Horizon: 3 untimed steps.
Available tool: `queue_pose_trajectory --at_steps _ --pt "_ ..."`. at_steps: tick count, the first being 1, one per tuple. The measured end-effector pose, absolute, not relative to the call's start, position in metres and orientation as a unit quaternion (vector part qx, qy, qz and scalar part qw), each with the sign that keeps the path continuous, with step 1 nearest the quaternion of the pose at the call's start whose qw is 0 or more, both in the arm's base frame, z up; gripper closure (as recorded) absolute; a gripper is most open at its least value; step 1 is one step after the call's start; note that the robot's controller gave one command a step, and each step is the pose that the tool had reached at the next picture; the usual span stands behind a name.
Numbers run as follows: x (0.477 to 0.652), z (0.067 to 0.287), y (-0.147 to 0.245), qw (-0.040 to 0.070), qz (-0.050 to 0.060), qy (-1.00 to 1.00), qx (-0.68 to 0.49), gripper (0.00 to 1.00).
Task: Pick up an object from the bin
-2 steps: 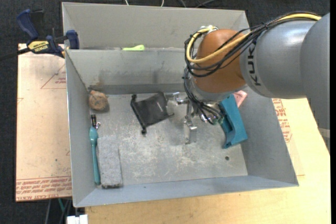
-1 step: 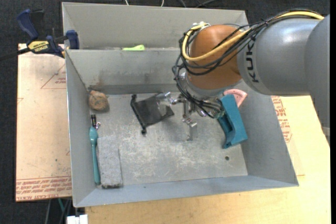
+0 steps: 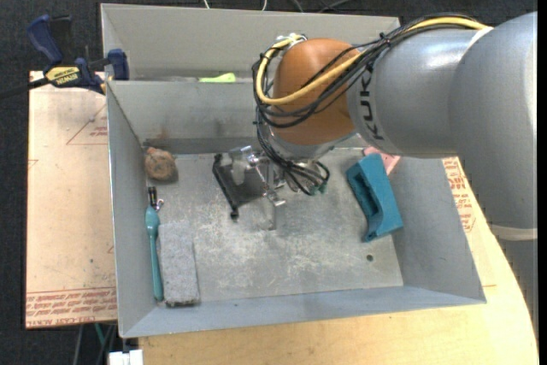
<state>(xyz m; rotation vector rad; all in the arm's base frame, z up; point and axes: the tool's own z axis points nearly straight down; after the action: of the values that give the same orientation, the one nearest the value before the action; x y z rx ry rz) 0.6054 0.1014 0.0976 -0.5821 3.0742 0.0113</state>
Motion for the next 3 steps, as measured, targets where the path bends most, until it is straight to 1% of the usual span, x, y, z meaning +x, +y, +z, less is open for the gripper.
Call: queue_pose_trajectory --at_steps 1,2,3 --pt "0.627 0.123 0.102 0.008 0.004 0.994 -0.113 0.0" --pt "0.629 0.112 0.104 0.007 0.003 0.985 -0.174 0.0" --pt "0.623 0.096 0.098 0.008 0.003 0.966 -0.257 0.0"
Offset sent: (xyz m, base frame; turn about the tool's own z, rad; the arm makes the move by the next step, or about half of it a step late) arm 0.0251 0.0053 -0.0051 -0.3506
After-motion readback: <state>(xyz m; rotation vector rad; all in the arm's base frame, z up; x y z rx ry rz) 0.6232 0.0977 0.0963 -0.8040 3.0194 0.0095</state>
